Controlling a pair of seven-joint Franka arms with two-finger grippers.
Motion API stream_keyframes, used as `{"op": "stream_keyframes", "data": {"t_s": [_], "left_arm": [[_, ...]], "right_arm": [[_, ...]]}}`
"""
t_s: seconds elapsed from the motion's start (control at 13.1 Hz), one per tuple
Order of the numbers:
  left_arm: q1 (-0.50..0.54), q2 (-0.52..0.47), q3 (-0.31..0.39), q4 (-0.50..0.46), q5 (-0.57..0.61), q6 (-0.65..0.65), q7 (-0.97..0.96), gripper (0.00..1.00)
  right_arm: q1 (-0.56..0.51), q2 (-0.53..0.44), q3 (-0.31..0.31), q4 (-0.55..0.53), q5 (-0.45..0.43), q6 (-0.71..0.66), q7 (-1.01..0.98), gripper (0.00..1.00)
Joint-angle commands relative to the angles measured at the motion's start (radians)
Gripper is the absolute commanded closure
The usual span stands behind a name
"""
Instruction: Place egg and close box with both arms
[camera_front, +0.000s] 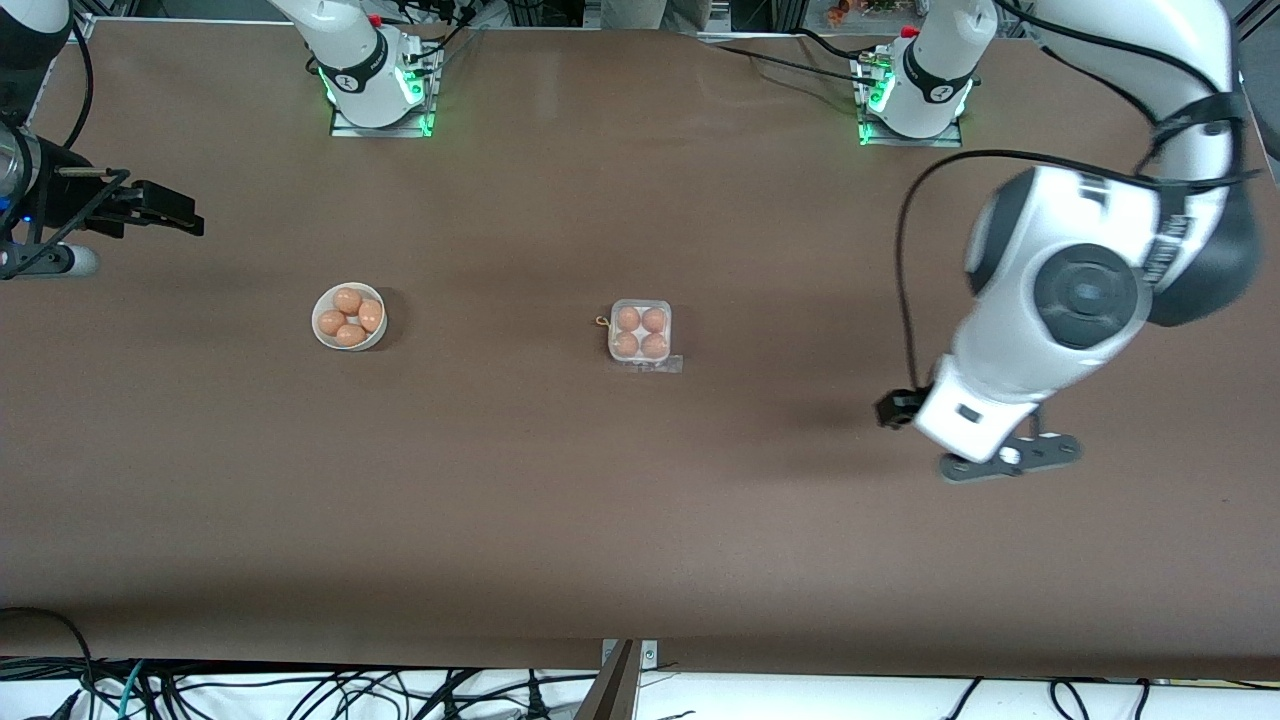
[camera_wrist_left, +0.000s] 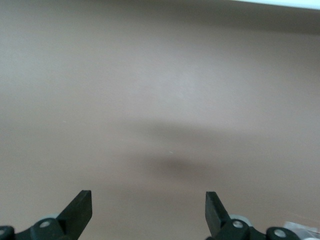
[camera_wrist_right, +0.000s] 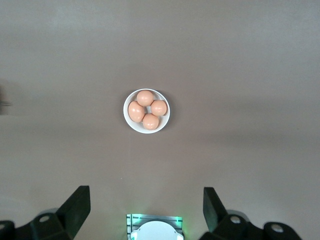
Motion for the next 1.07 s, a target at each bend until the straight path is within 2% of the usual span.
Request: {"op": "stream_keyframes", "data": {"t_s": [0.0, 0.31, 0.46, 0.76, 0.99], "left_arm": [[0.050, -0.060, -0.014, 0.015, 0.017, -0.051, 0.094, 0.00], [0.136, -0.215, -0.018, -0.119, 0.006, -0.053, 0.266, 0.00], [0.186, -0.287, -0.013, -0.178, -0.062, -0.057, 0.289, 0.00], [0.224, -0.390, -0.010, -0.331, -0.110, -0.051, 0.328, 0.00], [0.221, -0.418, -0.010, -0.337, -0.118, -0.062, 0.328, 0.00]], "right_arm": [[-0.020, 0.002, 0.017, 0.022, 0.015, -0.026, -0.011, 0.00], [-0.020, 0.004, 0.017, 0.021, 0.015, -0.026, -0.014, 0.00], [-0.020, 0.004, 0.017, 0.021, 0.015, -0.028, -0.014, 0.00], [-0.020, 0.004, 0.017, 0.019, 0.015, -0.029, -0.017, 0.00], [-0.020, 0.004, 0.017, 0.019, 0.015, -0.031, -0.016, 0.00]]}}
